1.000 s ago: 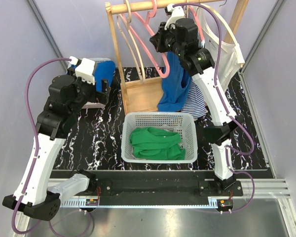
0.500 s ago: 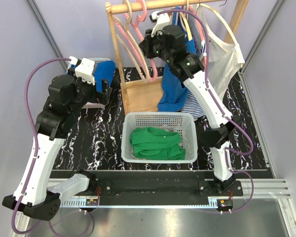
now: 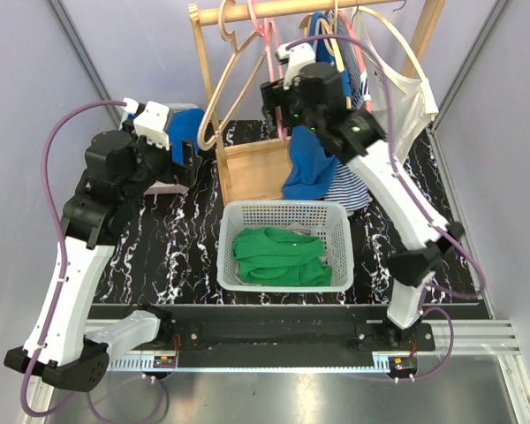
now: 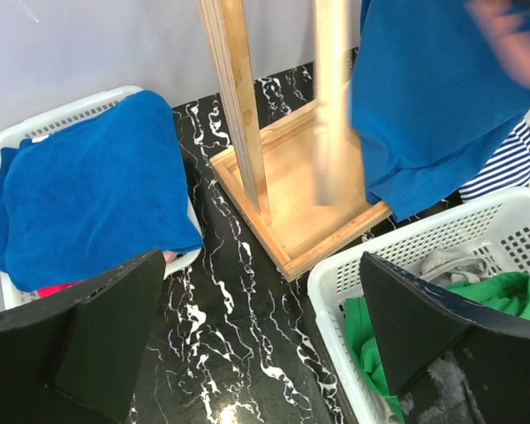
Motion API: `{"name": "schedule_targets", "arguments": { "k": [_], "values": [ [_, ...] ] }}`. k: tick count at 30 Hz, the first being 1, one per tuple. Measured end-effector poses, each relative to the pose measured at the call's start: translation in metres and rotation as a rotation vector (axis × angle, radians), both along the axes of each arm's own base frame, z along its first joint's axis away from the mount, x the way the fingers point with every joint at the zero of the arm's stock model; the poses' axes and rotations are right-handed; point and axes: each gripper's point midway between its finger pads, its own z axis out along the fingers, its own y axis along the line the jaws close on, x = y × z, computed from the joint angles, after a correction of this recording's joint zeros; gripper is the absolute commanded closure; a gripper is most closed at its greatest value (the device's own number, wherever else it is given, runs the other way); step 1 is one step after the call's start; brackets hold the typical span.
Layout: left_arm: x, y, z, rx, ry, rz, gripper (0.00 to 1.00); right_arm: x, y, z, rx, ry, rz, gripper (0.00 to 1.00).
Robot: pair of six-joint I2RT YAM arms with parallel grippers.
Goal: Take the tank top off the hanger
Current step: Place the hanger at the clothesline, then pick up the hanger from the clothesline.
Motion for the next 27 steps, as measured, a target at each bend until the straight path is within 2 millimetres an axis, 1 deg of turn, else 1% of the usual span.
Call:
{"name": "schedule_targets", "arguments": {
  "k": [1, 3, 5, 8, 10, 12, 14, 15, 19, 21, 23, 24, 26, 27],
  "values": [
    [0.000, 0.000, 0.002, -0.002, -0.003, -0.001, 0.01, -0.007, -0.007, 0.012, 0.007, -0.020, -0.003, 0.15],
    [-0.001, 0.000, 0.005, -0.005, -0.009, -0.003, 0.01, -0.026, -0.027, 0.042, 0.031, -0.078, -0.013, 0.16],
    [-0.002, -0.001, 0.007, -0.008, -0.014, -0.006, 0.01, -0.046, -0.049, 0.076, 0.061, -0.150, -0.037, 0.19],
    [-0.003, -0.001, 0.009, -0.012, -0.016, -0.011, 0.01, -0.065, -0.081, 0.118, 0.104, -0.250, -0.088, 0.23],
    [-0.003, -0.002, 0.010, -0.014, -0.016, -0.016, 0.01, -0.067, -0.103, 0.137, 0.127, -0.300, -0.134, 0.24],
    [-0.004, -0.003, 0.010, -0.015, -0.016, -0.021, 0.01, -0.056, -0.122, 0.144, 0.134, -0.324, -0.191, 0.26],
    [-0.005, -0.004, 0.010, -0.015, -0.013, -0.025, 0.01, -0.041, -0.132, 0.142, 0.129, -0.322, -0.232, 0.28],
    [-0.005, -0.004, 0.009, -0.015, -0.009, -0.027, 0.01, -0.031, -0.134, 0.134, 0.120, -0.307, -0.244, 0.30],
    [-0.007, -0.004, 0.007, -0.014, 0.000, -0.032, 0.01, 0.010, -0.122, 0.087, 0.068, -0.207, -0.246, 0.34],
    [-0.007, -0.005, 0.006, -0.013, 0.002, -0.035, 0.01, 0.025, -0.115, 0.063, 0.042, -0.155, -0.242, 0.36],
    [-0.007, -0.005, 0.006, -0.013, 0.006, -0.037, 0.01, 0.035, -0.110, 0.045, 0.028, -0.115, -0.233, 0.38],
    [-0.008, -0.005, 0.005, -0.013, 0.007, -0.038, 0.01, 0.039, -0.110, 0.041, 0.024, -0.104, -0.234, 0.39],
    [-0.008, -0.005, 0.005, -0.013, 0.007, -0.039, 0.01, 0.044, -0.110, 0.037, 0.025, -0.095, -0.238, 0.46],
    [-0.008, -0.005, 0.005, -0.013, 0.007, -0.040, 0.01, 0.045, -0.111, 0.038, 0.027, -0.094, -0.237, 0.51]
  ]
}}
